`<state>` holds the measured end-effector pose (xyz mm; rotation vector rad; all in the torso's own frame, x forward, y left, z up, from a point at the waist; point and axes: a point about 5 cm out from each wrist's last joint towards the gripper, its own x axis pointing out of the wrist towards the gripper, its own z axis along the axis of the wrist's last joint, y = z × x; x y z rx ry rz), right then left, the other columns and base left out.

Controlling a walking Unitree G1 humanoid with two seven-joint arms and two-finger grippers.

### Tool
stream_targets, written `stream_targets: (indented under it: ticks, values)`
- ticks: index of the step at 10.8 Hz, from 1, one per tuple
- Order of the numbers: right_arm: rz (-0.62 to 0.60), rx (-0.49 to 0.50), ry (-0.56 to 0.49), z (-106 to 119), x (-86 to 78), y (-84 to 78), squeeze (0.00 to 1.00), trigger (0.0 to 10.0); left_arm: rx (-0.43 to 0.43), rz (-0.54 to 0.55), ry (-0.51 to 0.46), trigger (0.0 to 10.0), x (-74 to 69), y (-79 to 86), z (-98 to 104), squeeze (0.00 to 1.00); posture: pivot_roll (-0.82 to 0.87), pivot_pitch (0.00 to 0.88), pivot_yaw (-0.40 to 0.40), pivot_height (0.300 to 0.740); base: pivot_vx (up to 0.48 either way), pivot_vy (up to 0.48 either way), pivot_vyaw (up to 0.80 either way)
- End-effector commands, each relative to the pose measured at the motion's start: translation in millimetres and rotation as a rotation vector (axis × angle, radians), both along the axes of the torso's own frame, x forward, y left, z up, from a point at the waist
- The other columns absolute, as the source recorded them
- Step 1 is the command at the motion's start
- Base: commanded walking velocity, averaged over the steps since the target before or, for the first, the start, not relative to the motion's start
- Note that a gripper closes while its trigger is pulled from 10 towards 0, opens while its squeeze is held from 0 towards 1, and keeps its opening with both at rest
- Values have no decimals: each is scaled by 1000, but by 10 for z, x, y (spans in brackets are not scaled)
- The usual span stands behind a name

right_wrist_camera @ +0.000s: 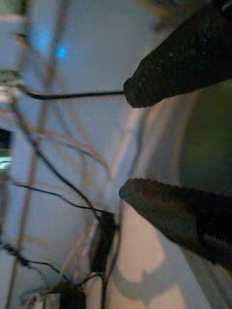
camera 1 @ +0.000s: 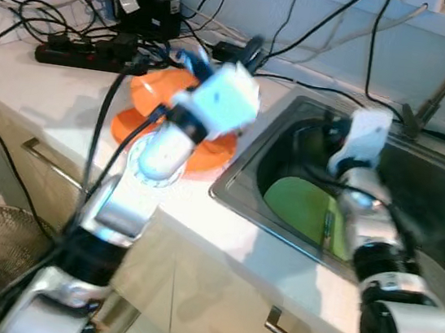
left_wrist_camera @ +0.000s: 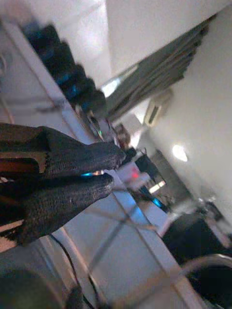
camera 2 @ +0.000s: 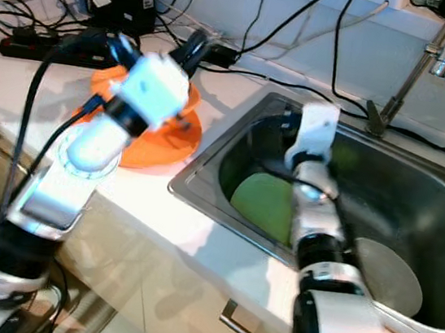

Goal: Kitchen organization

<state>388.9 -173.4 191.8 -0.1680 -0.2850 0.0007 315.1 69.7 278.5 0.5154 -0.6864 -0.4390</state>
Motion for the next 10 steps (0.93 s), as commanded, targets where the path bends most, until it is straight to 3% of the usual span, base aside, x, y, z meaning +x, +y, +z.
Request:
stream_targets:
  ticks: [1, 2, 3, 6, 10]
  values:
    - [46, -84, -89, 177, -5, 51, 1000, 10000, -37, -59, 20, 10000, -17, -40, 69, 0, 233, 0, -41, 740, 0, 0, 0]
    - [103, -141, -146, 231, -46, 129, 984, 10000, -69, -119, 61, 10000, -35, -92, 58, 0, 231, 0, -39, 740, 0, 0, 0]
    - [184, -168, -198, 266, -103, 273, 0, 10000, -85, -168, 103, 10000, -46, -125, 41, 0, 227, 0, -35, 740, 0, 0, 0]
    - [302, -185, -242, 252, -193, 513, 0, 10000, -47, -248, 130, 10000, -108, -207, -13, 0, 227, 0, -32, 740, 0, 0, 0]
    - [300, -158, -238, 254, -204, 545, 0, 10000, -34, -322, 224, 10000, -129, -271, -96, 0, 227, 0, -33, 740, 0, 0, 0]
